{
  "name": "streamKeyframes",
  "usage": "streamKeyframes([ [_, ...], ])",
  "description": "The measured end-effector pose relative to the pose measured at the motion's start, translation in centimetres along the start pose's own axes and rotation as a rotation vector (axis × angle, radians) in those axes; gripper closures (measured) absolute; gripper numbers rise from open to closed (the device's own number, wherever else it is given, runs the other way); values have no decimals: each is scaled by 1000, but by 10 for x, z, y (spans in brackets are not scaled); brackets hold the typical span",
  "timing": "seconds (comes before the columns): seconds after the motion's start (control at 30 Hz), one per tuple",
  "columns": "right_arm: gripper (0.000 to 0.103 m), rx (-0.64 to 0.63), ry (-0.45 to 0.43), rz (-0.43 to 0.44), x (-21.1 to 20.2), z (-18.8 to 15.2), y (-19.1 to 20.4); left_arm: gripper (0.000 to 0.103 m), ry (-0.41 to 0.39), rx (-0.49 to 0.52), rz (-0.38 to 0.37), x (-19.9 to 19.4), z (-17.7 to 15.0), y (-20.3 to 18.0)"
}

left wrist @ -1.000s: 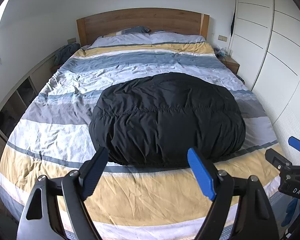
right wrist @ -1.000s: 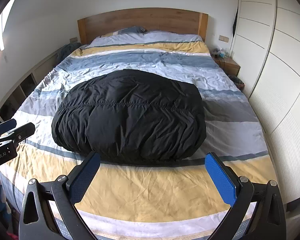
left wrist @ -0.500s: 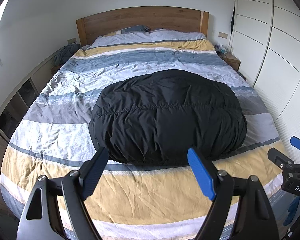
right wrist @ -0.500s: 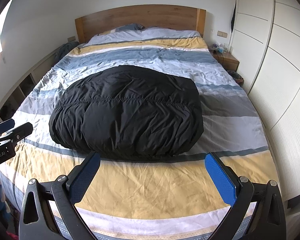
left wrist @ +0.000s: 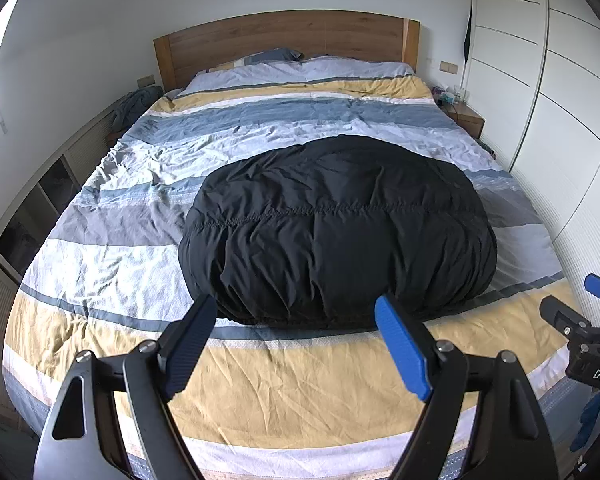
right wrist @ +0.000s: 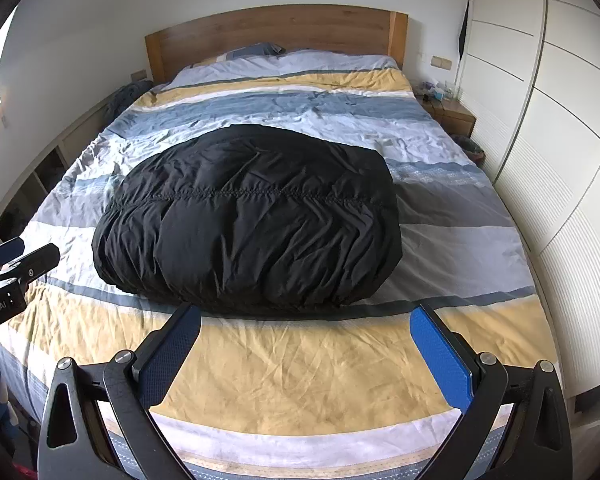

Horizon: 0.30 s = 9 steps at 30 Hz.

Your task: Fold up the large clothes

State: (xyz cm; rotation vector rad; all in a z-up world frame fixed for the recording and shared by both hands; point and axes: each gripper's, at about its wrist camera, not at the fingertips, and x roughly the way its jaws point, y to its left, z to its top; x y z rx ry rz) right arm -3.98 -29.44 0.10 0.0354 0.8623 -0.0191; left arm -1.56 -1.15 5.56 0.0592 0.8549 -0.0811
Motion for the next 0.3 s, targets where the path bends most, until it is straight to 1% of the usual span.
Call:
streamKeyframes([
  [0.3,0,0,1,-1,0,0,1,22,13,-7,8,0,-5,6],
])
